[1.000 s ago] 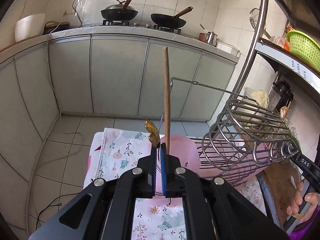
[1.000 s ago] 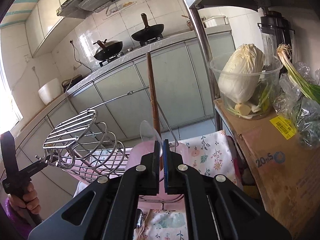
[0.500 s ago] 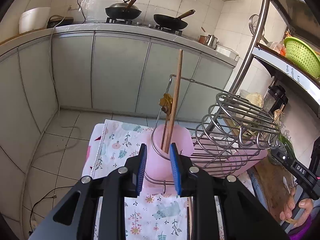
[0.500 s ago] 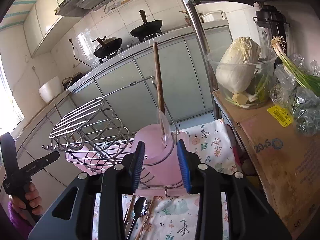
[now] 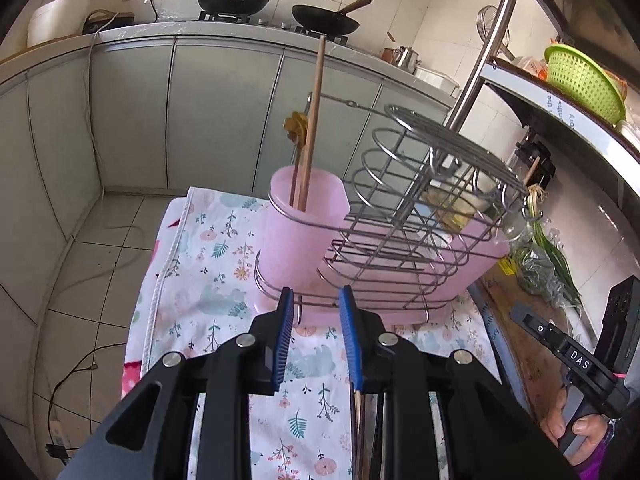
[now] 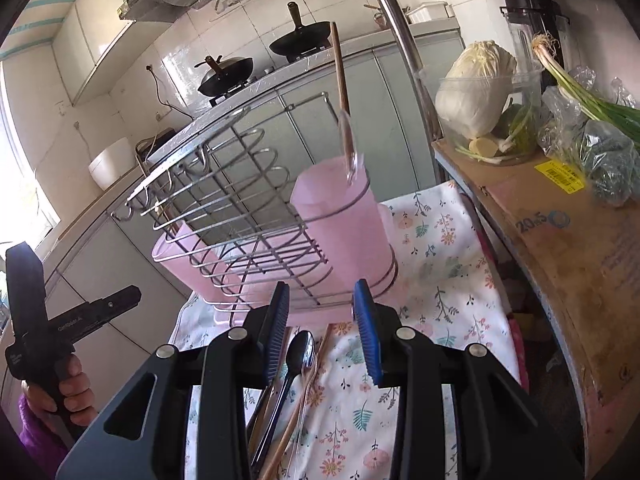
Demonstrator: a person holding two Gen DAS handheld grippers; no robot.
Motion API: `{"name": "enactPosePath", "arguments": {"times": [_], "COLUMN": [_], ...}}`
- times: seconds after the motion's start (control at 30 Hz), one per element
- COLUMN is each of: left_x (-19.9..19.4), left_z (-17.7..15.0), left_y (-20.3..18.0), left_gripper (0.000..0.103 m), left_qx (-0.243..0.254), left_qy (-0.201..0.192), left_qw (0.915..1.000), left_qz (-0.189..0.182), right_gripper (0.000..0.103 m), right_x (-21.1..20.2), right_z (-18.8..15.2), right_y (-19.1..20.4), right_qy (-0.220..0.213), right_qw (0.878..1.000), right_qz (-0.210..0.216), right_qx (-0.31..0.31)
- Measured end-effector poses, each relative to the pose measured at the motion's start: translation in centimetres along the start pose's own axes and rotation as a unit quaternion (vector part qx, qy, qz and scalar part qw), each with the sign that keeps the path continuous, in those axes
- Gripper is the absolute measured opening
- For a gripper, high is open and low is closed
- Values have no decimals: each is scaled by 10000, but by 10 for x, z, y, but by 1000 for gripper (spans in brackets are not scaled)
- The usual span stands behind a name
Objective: Organize utensils
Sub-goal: 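Open both tools and move them back down to the remaining utensils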
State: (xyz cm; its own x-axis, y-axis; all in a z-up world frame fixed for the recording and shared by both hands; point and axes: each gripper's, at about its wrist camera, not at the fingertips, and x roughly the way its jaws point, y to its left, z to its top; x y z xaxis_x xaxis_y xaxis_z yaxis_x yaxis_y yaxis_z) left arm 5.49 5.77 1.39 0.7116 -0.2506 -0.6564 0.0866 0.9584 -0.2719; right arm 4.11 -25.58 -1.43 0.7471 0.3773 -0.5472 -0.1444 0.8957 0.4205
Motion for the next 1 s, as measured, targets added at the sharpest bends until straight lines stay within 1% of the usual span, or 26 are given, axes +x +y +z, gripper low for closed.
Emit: {"name": "enactPosePath", "arguments": {"times": [0.23, 0.47, 0.63, 1.0], "left_x": [16, 31, 37, 44], "left_z": [-24, -42, -48, -55], "left_y": [-8, -10, -16, -24], "left_gripper": [22, 22, 22, 22], "left_qx": [139, 60, 111, 221], "left_qy": [418, 815, 949, 1106], "left_qw": [9988, 9963, 9951, 9934], "left_qz": [217, 250, 250, 232], "right_gripper": [34, 34, 34, 34], "right_x": [15, 27, 31, 35], "right_z": [-29, -50, -58, -62], "right_y": [3, 8, 8, 1], "right_qy": [399, 763, 955, 1116], "right_qw": [9990, 9966, 9949, 9935], "right_qz": [16, 110, 132, 131], "right_qx": [-187, -303, -310, -207]}}
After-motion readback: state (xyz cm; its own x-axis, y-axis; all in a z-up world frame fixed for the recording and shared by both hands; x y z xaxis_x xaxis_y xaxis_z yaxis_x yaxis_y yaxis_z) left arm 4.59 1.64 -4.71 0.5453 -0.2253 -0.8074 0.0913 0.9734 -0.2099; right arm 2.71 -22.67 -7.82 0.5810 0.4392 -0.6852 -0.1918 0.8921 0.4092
